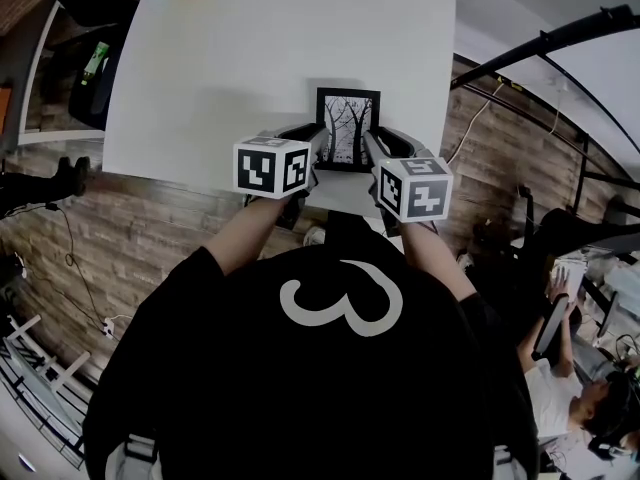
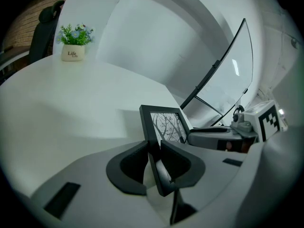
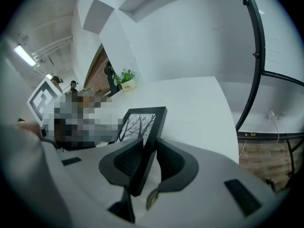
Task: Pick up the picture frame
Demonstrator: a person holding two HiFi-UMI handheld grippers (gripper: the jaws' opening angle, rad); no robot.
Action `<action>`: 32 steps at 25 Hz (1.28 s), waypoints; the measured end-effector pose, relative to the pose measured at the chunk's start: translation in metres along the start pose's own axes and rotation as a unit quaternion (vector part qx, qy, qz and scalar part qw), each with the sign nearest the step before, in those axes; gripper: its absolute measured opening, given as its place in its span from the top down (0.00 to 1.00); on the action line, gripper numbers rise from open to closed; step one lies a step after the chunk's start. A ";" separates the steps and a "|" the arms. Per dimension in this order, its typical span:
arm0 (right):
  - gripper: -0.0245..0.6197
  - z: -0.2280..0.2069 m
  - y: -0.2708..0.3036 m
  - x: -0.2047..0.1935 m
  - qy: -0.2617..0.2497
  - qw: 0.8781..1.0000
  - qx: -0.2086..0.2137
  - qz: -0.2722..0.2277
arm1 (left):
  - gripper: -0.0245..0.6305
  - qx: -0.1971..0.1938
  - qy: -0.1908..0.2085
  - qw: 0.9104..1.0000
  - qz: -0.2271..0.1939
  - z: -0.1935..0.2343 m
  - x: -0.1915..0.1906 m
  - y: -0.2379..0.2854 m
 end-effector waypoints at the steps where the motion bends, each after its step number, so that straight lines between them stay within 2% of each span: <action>1: 0.80 0.001 -0.002 0.000 -0.001 1.000 0.000 -0.003 | 0.82 0.002 0.001 1.000 -0.003 -0.002 0.000 -0.003; 11: 0.80 0.012 -0.021 0.006 -0.020 0.999 0.007 -0.028 | 0.82 0.014 0.011 0.999 -0.039 -0.013 0.001 -0.028; 19: 0.80 0.038 -0.037 0.029 -0.047 0.997 0.016 -0.058 | 0.82 0.014 0.016 0.996 -0.082 -0.013 0.009 -0.066; 27: 0.80 0.064 -0.065 0.056 -0.094 0.990 0.025 -0.099 | 0.82 0.006 0.020 0.990 -0.137 -0.021 0.019 -0.111; 32: 0.80 0.081 -0.092 0.069 -0.123 0.983 0.020 -0.135 | 0.82 0.010 0.049 0.983 -0.175 -0.035 0.026 -0.142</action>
Point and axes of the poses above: the fingertips, and each gripper's own axes: y forward along the fingers, z to its left, x out of its top, the point moved 7 cm from there along -y, backward along the fingers, and after that the axes turned 8 degrees about z, right-handed, at the moved point
